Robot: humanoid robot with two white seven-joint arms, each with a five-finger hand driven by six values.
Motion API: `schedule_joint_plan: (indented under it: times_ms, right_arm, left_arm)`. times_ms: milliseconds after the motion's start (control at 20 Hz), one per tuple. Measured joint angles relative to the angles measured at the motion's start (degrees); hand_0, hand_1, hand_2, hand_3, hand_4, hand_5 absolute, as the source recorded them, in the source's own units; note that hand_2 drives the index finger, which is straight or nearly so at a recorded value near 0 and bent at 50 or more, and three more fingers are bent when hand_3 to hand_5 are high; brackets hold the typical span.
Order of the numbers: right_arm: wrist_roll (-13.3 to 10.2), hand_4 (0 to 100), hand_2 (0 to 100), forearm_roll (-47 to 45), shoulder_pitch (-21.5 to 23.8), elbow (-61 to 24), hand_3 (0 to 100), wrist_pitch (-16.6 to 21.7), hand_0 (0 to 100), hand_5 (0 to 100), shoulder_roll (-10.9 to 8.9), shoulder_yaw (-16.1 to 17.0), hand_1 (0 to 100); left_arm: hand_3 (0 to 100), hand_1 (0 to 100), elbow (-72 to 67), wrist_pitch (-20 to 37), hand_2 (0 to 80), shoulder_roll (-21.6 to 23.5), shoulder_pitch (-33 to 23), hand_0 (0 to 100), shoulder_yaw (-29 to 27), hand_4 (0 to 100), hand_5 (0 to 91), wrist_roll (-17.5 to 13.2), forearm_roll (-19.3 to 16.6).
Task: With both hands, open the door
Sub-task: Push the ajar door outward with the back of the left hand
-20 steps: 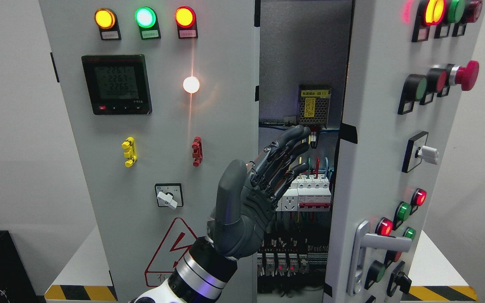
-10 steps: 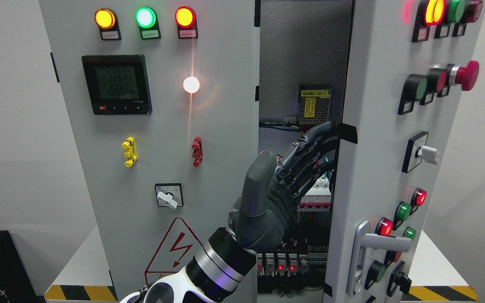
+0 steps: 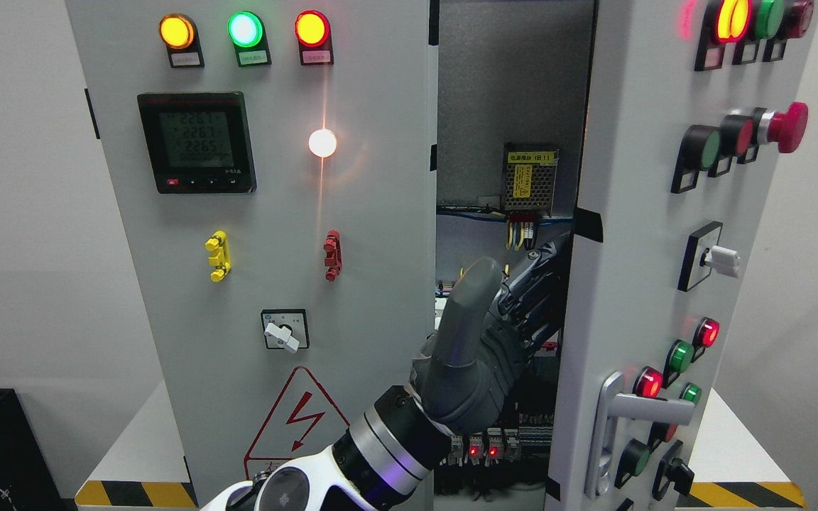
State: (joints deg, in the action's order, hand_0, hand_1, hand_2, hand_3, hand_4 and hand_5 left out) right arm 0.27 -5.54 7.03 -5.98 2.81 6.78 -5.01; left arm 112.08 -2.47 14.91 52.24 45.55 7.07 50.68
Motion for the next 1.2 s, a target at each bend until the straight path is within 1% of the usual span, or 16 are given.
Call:
schedule_joint_plan:
  times_ms: [250,501,801,1201]
  right_arm:
    - [0.0,0,0,0.0,0.0,0.0,0,0.0,19,0,0.00,0.0,0]
    - [0.0,0,0,0.0,0.0,0.0,0,0.0,19,0,0.00,0.0,0]
    - [0.0,0,0,0.0,0.0,0.0,0,0.0,19,0,-0.01,0.0,0]
    - [0.0,0,0,0.0,0.0,0.0,0,0.0,19,0,-0.01,0.0,0]
  left_arm:
    - [0,0,0.5,0.8,0.0,1.8,2.0,0,1.3,0,0.0,0.0,1.6]
    - [0,0,1.5,1.0,0.0,3.8,3.5,0,2.8,0,0.0,-0.2,2.3]
    - [0,0,2.3,1.0,0.0,5.5,6.6,0,4.2,0,0.0,-0.2,3.2]
    - [0,0,2.8,1.1,0.0,5.3,9.4,0,6.6,0,0.0,-0.2,4.1]
